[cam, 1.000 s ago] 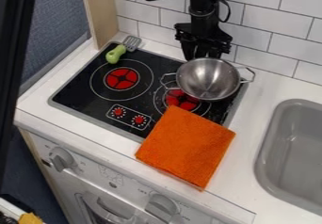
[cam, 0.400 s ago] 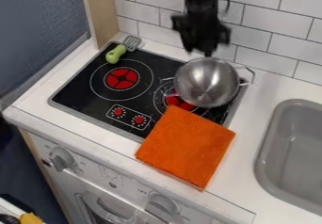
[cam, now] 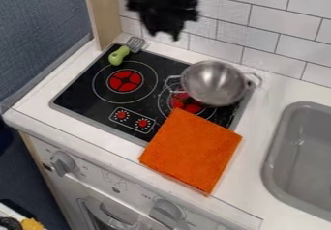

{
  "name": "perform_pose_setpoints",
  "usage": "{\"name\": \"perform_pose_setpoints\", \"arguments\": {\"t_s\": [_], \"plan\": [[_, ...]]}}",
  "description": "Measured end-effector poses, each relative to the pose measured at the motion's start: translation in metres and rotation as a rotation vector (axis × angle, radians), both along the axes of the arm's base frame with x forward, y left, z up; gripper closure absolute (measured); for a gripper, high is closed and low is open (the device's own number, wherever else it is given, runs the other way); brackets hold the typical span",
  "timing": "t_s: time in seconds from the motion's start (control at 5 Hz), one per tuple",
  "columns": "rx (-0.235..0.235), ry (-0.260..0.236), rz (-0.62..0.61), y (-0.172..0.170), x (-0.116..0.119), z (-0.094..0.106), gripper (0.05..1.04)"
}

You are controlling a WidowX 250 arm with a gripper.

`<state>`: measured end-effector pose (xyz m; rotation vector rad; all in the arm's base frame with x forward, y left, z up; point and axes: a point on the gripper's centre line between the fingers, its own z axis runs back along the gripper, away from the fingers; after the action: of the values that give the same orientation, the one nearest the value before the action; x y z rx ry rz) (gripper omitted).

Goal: Moved the round-like object in between the burners

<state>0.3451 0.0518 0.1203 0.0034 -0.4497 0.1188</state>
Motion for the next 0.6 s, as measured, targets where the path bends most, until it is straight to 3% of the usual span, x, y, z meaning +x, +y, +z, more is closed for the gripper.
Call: {"name": "perform_pose_setpoints", "arguments": {"t_s": [0.2,0.4,0.6], "plan": [[-0.075,0.079,0.098,0.035,-0.042,-0.025,0.57],[-0.145,0.19,0.084,0.046,-0.044,-0.06,0.57],[-0.142,0.289,0.036,0.056,-0.026,-0.08,0.522]]}}
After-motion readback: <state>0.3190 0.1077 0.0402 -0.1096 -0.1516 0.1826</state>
